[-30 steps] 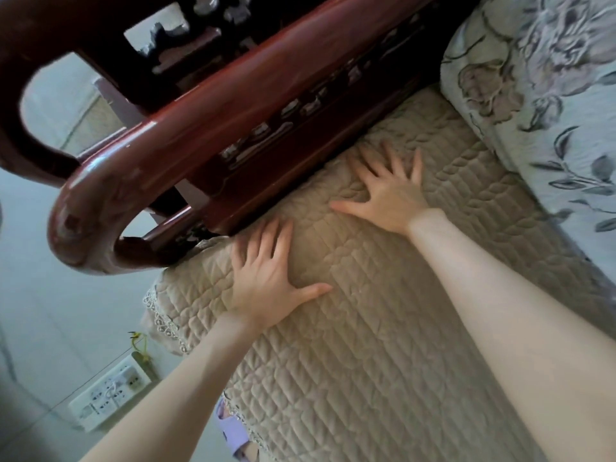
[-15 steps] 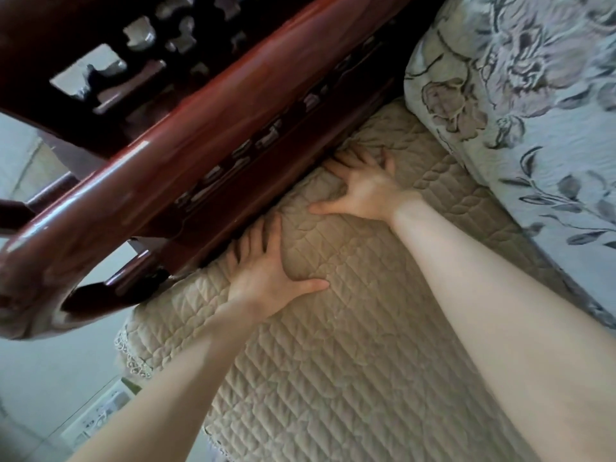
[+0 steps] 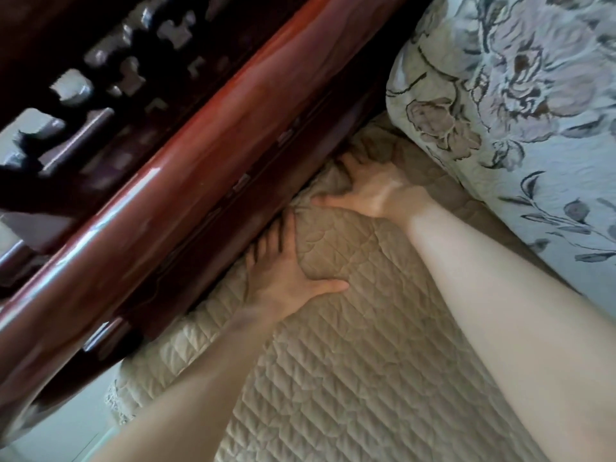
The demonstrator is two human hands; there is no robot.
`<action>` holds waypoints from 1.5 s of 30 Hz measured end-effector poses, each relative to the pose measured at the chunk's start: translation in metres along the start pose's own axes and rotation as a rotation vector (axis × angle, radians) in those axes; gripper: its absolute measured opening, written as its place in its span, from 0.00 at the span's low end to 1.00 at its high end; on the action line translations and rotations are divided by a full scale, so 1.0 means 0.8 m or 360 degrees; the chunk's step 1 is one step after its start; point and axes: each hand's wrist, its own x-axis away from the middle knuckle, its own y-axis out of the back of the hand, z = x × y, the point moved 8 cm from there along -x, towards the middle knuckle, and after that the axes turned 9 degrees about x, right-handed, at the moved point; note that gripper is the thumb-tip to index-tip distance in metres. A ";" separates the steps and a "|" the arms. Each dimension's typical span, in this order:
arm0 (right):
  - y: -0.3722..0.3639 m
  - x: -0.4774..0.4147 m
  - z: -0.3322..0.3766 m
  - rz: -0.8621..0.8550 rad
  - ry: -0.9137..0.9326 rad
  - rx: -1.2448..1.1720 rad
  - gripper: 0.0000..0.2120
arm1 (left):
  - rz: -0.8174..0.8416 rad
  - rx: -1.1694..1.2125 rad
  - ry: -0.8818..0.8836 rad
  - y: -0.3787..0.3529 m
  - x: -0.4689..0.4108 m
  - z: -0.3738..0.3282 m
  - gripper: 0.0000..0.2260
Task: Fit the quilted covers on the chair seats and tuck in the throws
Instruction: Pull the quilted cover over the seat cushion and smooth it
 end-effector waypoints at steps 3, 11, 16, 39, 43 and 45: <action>0.012 0.003 0.005 -0.0094 -0.0024 -0.0150 0.43 | -0.0156 -0.0047 -0.0075 0.006 0.014 -0.003 0.64; 0.027 0.021 -0.027 -0.0444 0.0005 0.0005 0.45 | -0.0070 -0.0061 -0.0361 -0.002 0.014 -0.044 0.57; 0.019 -0.017 -0.032 -0.0133 -0.0048 -0.0006 0.44 | -0.0003 -0.0080 -0.0309 -0.011 -0.005 -0.036 0.61; -0.154 0.200 -0.063 -0.0566 -0.0619 -0.0331 0.36 | 0.0084 -0.0646 -0.0616 -0.061 0.091 -0.019 0.43; -0.191 0.237 -0.080 -0.0491 -0.0749 -0.0328 0.38 | 0.0130 -0.0748 -0.0736 -0.079 0.099 -0.041 0.38; -0.193 0.239 -0.090 -0.0496 -0.0807 -0.0410 0.41 | 0.0062 -0.0710 -0.0799 -0.076 0.089 -0.056 0.35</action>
